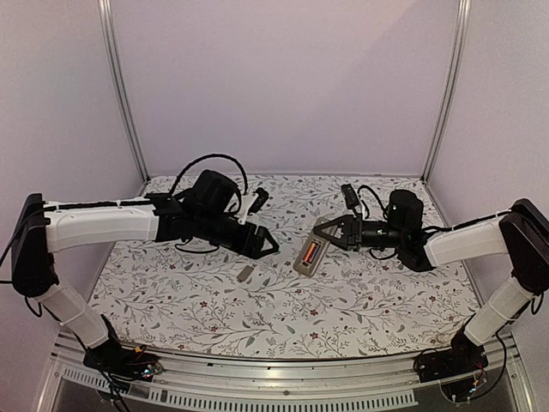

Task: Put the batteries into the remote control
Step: Pick up the battery cover from the center of the board.

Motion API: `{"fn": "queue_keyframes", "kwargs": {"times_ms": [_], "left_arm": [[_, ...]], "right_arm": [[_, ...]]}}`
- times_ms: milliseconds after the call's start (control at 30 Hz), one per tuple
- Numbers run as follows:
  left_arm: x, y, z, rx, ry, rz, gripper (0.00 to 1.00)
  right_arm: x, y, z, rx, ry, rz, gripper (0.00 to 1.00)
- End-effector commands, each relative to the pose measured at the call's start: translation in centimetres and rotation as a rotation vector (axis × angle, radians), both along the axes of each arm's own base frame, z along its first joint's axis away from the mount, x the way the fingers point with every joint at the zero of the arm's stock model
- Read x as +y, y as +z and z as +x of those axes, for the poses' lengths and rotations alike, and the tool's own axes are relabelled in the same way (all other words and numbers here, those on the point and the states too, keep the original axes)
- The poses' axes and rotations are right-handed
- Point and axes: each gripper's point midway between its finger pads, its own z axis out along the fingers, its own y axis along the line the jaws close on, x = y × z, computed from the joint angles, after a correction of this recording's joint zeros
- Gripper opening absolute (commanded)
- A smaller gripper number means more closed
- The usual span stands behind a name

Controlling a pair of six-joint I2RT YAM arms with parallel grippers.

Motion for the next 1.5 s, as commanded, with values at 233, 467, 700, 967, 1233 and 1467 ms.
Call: {"fn": "queue_keyframes", "kwargs": {"times_ms": [233, 467, 700, 967, 1233, 1467], "left_arm": [[9.1, -8.6, 0.4, 0.088, 0.179, 0.416, 0.65], [8.9, -11.3, 0.6, 0.104, 0.074, 0.528, 0.63], [9.2, -13.0, 1.9, 0.113, 0.071, 0.597, 0.58], [9.0, -14.3, 2.4, 0.131, 0.049, 0.632, 0.49], [8.6, -15.3, 1.9, 0.162, 0.043, 0.635, 0.42], [8.2, -16.1, 2.1, 0.166, 0.054, 0.658, 0.35]], "right_arm": [[-2.1, -1.5, 1.5, 0.013, -0.102, -0.039, 0.02], [-2.2, -2.3, 1.7, 0.041, -0.109, -0.051, 0.02], [-2.3, -2.6, 1.6, 0.049, -0.110, -0.053, 0.02], [-2.3, -2.3, 1.7, 0.046, -0.108, -0.050, 0.02], [-2.3, -2.7, 1.9, 0.051, -0.112, -0.057, 0.02], [-2.3, -3.0, 2.0, 0.059, -0.118, -0.061, 0.01]]}}
